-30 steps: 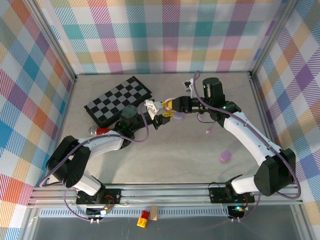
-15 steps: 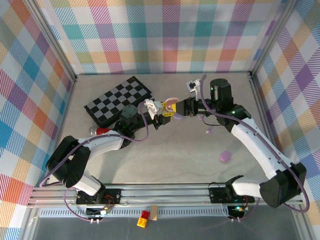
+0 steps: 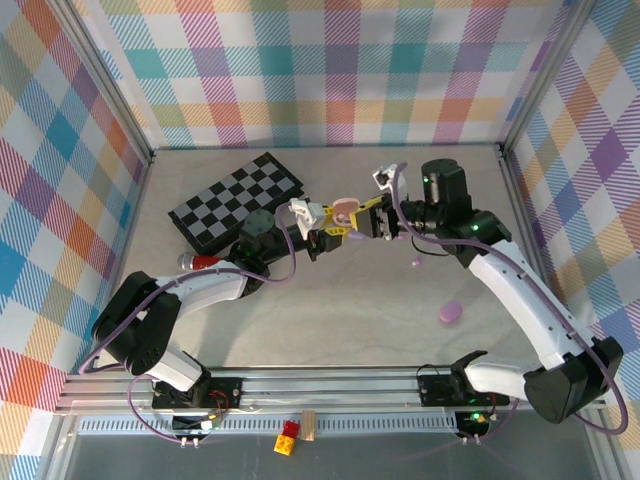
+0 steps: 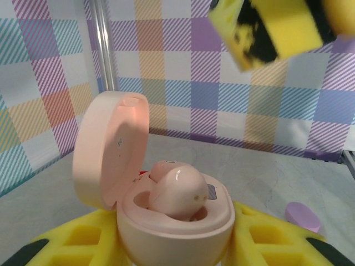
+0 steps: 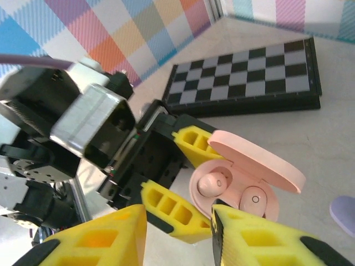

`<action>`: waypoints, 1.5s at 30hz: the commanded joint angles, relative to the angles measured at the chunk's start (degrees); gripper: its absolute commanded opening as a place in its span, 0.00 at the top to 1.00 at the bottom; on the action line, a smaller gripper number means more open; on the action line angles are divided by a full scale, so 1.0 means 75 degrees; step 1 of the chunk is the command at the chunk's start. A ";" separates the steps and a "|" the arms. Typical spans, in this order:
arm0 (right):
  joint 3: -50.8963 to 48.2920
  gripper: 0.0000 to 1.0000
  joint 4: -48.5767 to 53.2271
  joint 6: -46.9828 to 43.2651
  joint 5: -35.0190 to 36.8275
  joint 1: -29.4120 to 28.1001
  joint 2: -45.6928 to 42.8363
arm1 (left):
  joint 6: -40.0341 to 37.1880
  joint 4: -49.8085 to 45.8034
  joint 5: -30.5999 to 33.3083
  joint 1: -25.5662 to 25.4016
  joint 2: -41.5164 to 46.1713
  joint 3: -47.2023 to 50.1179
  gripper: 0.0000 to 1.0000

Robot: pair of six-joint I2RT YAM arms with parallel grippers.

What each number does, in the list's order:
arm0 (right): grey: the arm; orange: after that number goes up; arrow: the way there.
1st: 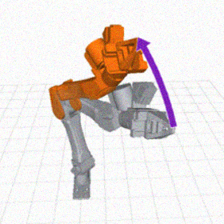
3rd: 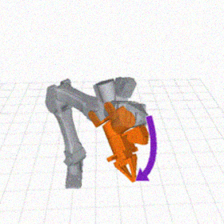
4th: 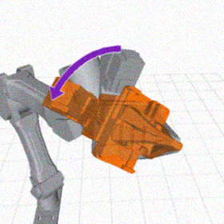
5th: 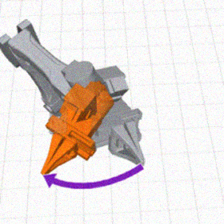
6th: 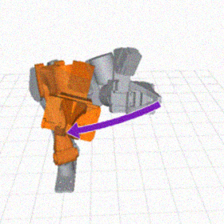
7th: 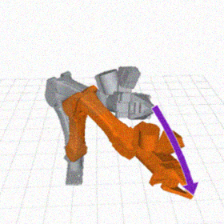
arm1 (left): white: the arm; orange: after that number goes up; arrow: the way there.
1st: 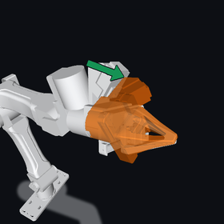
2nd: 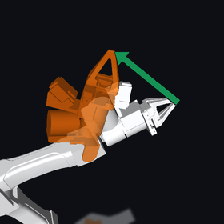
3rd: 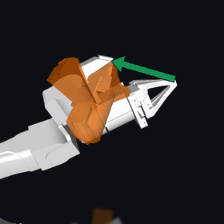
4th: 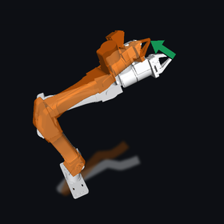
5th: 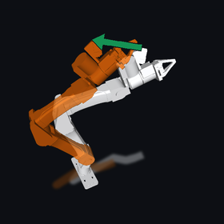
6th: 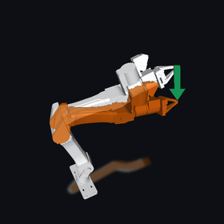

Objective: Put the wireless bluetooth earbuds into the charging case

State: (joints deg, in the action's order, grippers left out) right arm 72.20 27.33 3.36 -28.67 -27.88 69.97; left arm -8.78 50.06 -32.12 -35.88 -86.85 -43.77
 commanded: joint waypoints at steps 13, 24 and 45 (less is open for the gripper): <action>0.1047 0.66 0.0622 -0.0072 0.0609 -0.0487 0.1248 | 0.0010 0.0428 -0.0228 -0.0090 -0.0057 -0.0252 0.63; 0.1176 0.72 0.0668 0.0003 0.0091 -0.0607 0.1451 | 0.0022 0.0397 -0.0212 -0.0085 -0.0115 -0.0299 0.63; 0.1457 0.68 0.0731 -0.0088 0.0448 -0.0607 0.1607 | 0.0090 0.0347 -0.0909 -0.0078 -0.0057 -0.0258 0.63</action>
State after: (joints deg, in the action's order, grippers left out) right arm 81.10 33.21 3.57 -25.69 -31.97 81.84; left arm -8.32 49.80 -34.02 -35.86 -87.59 -44.01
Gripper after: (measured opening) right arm 0.316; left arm 0.371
